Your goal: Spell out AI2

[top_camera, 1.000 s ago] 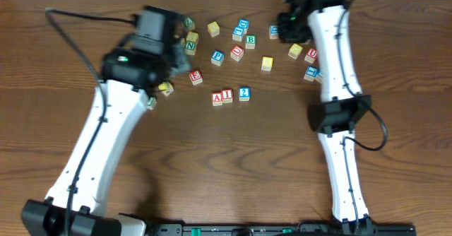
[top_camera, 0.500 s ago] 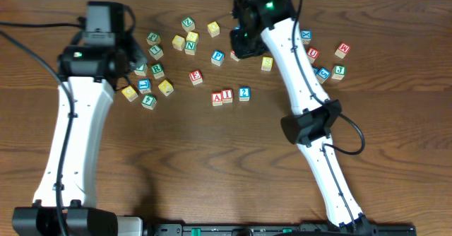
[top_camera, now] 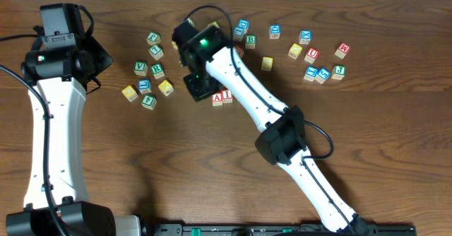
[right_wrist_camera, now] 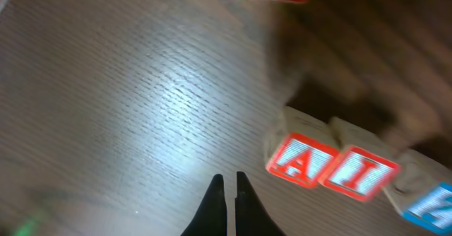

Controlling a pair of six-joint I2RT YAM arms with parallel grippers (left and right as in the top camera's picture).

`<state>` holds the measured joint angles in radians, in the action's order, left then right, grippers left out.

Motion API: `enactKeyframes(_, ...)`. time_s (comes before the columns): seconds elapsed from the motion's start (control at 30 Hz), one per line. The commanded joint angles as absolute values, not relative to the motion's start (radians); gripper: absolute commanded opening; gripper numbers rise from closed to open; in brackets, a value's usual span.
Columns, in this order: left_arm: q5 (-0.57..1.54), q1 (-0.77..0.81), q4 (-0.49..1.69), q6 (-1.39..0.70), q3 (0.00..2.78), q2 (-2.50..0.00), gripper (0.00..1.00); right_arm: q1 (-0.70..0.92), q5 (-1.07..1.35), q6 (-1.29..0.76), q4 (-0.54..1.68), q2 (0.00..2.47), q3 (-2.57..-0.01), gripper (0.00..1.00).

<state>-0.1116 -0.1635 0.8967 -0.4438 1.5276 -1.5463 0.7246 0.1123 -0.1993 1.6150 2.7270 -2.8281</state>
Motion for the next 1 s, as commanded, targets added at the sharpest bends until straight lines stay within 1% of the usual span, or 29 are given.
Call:
enactKeyframes(0.0, -0.124, -0.164, 0.910, -0.438, 1.542, -1.530, 0.41, 0.736, 0.111, -0.185, 1.592, 2.702, -2.782, 0.01)
enactKeyframes(0.33, -0.123, -0.164, 0.921, -0.438, 1.542, -1.530, 0.41, 0.725, 0.028, -0.190, 1.547, 2.702, -2.654, 0.01)
enactKeyframes(0.97, -0.120, -0.164, 0.923, -0.438, 1.542, -1.530, 0.41, 0.669, 0.010, -0.224, 1.528, 2.702, -2.652, 0.01)
